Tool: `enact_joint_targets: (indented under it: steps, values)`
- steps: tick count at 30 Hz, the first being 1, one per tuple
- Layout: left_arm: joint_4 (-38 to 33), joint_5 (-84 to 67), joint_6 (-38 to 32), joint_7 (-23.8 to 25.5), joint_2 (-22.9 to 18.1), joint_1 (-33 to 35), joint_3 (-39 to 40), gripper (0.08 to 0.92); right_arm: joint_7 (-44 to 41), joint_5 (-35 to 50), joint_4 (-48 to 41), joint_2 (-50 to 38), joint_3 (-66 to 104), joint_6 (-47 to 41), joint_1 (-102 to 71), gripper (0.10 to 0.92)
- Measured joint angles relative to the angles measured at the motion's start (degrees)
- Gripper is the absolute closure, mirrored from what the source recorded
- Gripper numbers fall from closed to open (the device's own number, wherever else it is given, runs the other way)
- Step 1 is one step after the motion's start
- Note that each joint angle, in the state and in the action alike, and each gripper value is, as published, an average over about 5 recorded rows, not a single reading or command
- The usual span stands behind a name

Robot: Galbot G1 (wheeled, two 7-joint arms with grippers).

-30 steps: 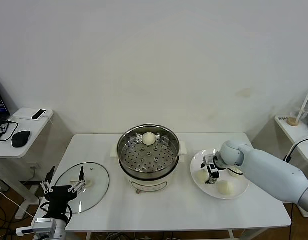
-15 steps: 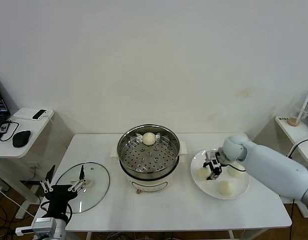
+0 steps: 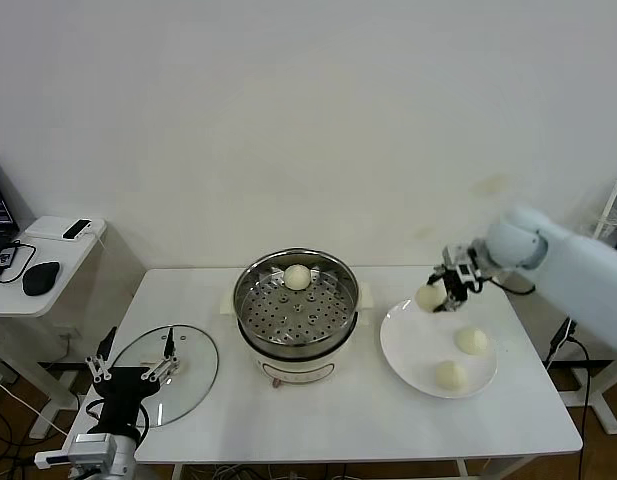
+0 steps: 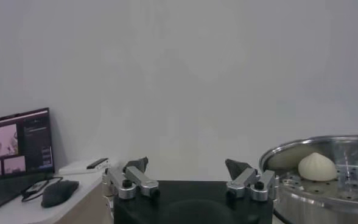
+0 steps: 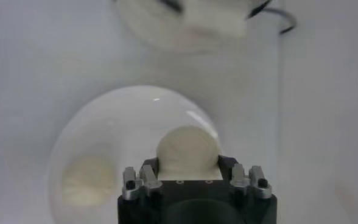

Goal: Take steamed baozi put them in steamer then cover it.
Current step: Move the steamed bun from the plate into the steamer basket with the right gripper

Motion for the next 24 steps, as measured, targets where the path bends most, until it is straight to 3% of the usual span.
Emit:
enact_joint_targets:
  steps: [11, 24]
  values:
    - [0.71, 0.33, 0.31, 0.13, 0.05, -1.33, -0.41, 0.177, 4.45, 9.44, 0.06, 12.78, -6.04, -5.44, 7.69, 0.406]
    - [1.14, 0.92, 0.05, 0.27, -1.11, -1.49, -1.40, 0.177, 9.10, 15.04, -9.69, 31.42, -8.81, -10.51, 5.12, 0.398]
